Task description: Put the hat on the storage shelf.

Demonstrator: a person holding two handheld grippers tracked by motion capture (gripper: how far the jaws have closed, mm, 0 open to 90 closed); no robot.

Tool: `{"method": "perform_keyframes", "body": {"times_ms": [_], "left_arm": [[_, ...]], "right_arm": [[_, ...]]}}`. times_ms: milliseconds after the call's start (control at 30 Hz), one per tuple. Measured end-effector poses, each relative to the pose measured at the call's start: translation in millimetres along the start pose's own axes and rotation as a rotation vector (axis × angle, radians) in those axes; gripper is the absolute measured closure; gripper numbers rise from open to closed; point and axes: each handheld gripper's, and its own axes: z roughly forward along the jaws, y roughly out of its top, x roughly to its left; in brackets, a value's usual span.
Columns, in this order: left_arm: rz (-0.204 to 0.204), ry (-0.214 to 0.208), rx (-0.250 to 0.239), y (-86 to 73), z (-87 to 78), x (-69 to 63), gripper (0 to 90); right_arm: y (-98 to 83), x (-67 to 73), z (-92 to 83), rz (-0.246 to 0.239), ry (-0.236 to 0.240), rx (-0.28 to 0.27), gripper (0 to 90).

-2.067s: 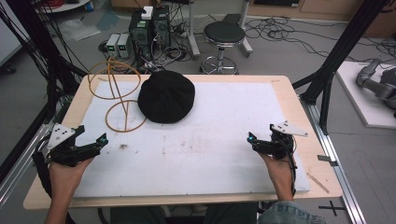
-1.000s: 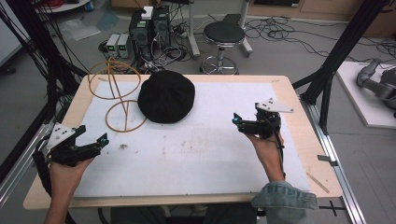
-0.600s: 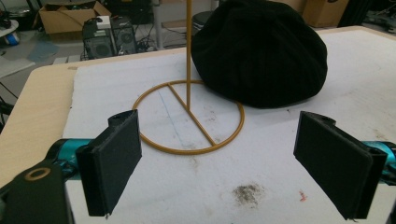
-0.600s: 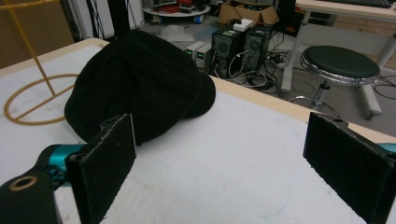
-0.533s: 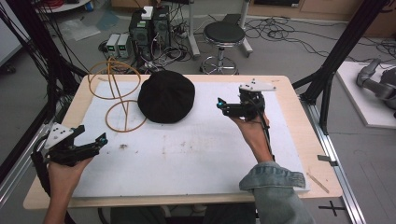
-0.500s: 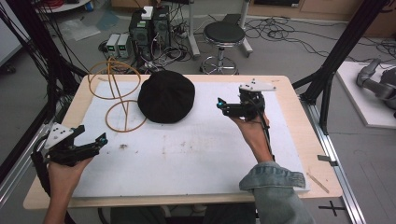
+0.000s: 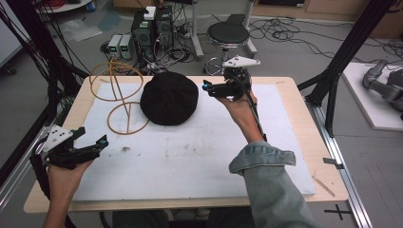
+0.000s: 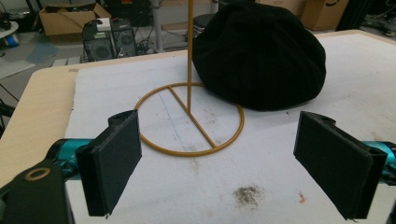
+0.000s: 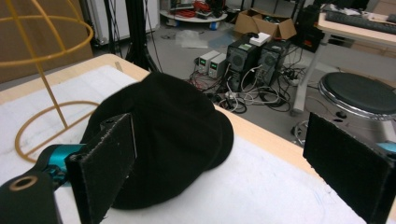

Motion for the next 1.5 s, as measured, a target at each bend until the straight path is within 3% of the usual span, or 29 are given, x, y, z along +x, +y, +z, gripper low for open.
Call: {"method": "perform_keyframes", "body": {"times_ms": [200, 367, 567, 933, 1200, 1500], "left_arm": [[-0.005, 0.004, -0.005, 0.1, -0.9, 1.4, 15.4], [-0.008, 0.004, -0.004, -0.5, -0.7, 2.3, 15.4], [-0.010, 0.004, -0.005, 0.0, -2.4, 4.2, 15.4], [-0.026, 0.013, -0.013, -0.8, -4.6, 9.6, 15.4], [-0.029, 0.014, -0.015, -1.2, -4.7, 11.0, 15.4], [-0.034, 0.014, -0.011, -2.2, -4.6, 12.5, 15.4]], "right_arm": [[17.8, 4.2, 24.1, -0.004, 0.015, 0.002, 9.2], [23.4, 18.3, 50.5, -0.033, 0.039, -0.002, 9.3], [17.3, 35.3, 79.5, -0.044, 0.063, 0.015, 9.3], [2.5, 49.1, 123.9, -0.048, 0.080, 0.033, 9.3], [-6.2, 58.6, 144.5, -0.039, 0.093, 0.031, 9.3], [-14.5, 70.4, 165.7, -0.078, 0.106, 0.039, 9.3]]}}
